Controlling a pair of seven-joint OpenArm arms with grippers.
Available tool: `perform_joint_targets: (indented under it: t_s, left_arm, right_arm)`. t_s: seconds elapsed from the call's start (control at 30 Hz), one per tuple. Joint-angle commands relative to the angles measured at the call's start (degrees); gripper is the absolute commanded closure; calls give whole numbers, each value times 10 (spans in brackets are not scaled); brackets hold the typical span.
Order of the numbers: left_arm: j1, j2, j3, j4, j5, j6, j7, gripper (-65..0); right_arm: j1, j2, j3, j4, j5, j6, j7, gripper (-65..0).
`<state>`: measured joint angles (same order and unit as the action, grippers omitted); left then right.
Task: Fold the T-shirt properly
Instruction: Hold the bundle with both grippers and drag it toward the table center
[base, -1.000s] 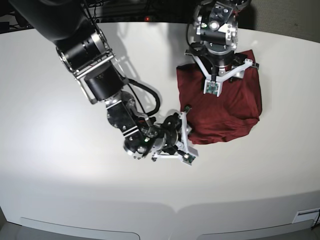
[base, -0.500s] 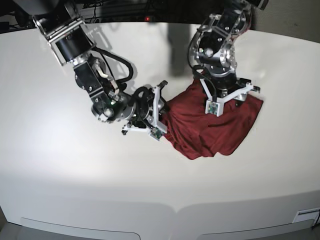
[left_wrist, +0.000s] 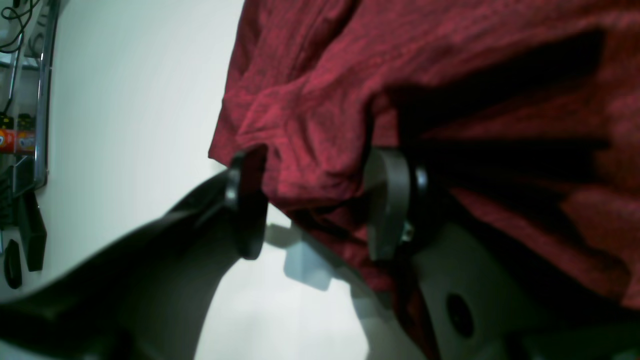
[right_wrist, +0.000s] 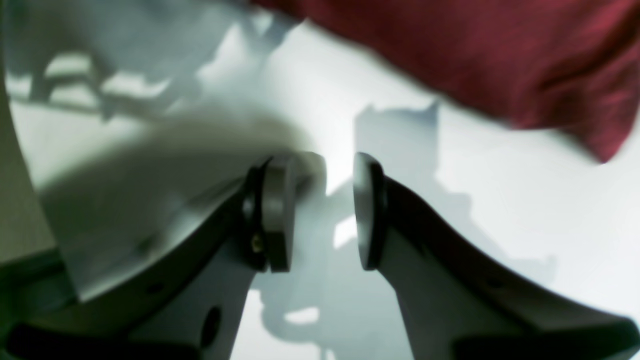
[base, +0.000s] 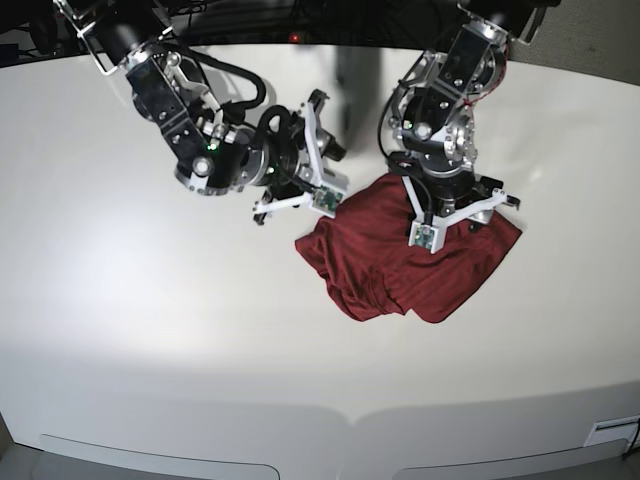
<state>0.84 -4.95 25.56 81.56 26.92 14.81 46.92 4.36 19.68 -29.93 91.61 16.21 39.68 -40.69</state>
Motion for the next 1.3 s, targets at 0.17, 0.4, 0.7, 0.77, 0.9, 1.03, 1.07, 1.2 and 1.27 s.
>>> perform_joint_targets:
  t_s: [0.17, 0.4, 0.7, 0.77, 0.9, 1.03, 1.07, 1.2, 1.27]
  left_arm:
    - [0, 0, 1, 2, -14, -11, 24, -298]
    - [0, 0, 1, 2, -14, -11, 27, -298]
    - [-1, 0, 1, 2, 39, -12, -3, -298]
    - [-3, -2, 1, 2, 41, -12, -11, -298]
    - [-3, -10, 19, 2, 39, -48, -30, -298]
    - [-2, -48, 102, 2, 29, -54, -56, -298]
    - [-3, -56, 123, 2, 29, -54, -63, -298]
    - [-15, -65, 172, 2, 32, -25, -61, -298]
    - [-27, -65, 177, 2, 37, -21, -49, -298]
  right_arm:
    - [72, -51, 60, -2, 2, -64, 66, -197]
    - [157, -169, 70, -222, -92, -66, 104, -197]
    - [187, -157, 69, -301, -79, -53, 76, -197]
    - [179, -144, 69, -301, -54, -36, 59, -197]
    - [147, -123, 69, -298, -50, -25, 57, -197]
    - [105, -110, 69, -258, -50, -24, 57, -197]
    - [95, -109, 69, -242, -50, -24, 56, -197]
    - [49, -101, 69, -170, -40, -24, 28, -197]
    - [23, -90, 70, -139, -38, -24, 19, -197]
